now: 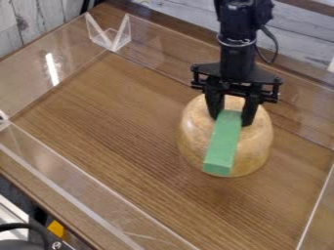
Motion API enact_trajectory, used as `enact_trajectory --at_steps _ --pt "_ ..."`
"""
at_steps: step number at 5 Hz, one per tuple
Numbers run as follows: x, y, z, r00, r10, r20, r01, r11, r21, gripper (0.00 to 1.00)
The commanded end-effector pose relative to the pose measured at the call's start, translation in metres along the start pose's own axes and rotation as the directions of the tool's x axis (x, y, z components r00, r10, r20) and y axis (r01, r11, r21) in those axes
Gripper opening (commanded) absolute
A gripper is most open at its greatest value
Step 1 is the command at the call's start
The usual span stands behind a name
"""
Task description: Put the green block in the brown bowl
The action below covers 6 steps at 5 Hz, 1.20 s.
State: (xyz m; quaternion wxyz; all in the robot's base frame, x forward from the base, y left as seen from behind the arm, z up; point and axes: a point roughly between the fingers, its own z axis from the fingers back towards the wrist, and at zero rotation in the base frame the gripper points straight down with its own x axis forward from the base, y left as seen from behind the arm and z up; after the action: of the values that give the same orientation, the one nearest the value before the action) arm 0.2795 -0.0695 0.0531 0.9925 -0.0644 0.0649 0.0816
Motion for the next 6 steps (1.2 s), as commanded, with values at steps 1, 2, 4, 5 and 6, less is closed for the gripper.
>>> enact_trajectory --at_steps 1,2,4,5,6 --pt "-0.039 0.013 -0.035 0.979 0.001 -0.205 0.014 0.997 0.071 0.0" --pt "-0.039 0.009 -0.033 0.978 0.014 -0.206 0.002 0.997 0.079 0.0" --pt "-0.041 0.002 -0.028 0.979 0.006 -0.205 0.015 0.995 0.098 0.0" --pt "-0.041 -0.002 -0.025 0.98 -0.008 -0.198 0.03 0.994 0.105 0.0" --pt "-0.037 0.011 -0.026 0.981 -0.038 -0.192 0.06 0.992 0.111 0.0"
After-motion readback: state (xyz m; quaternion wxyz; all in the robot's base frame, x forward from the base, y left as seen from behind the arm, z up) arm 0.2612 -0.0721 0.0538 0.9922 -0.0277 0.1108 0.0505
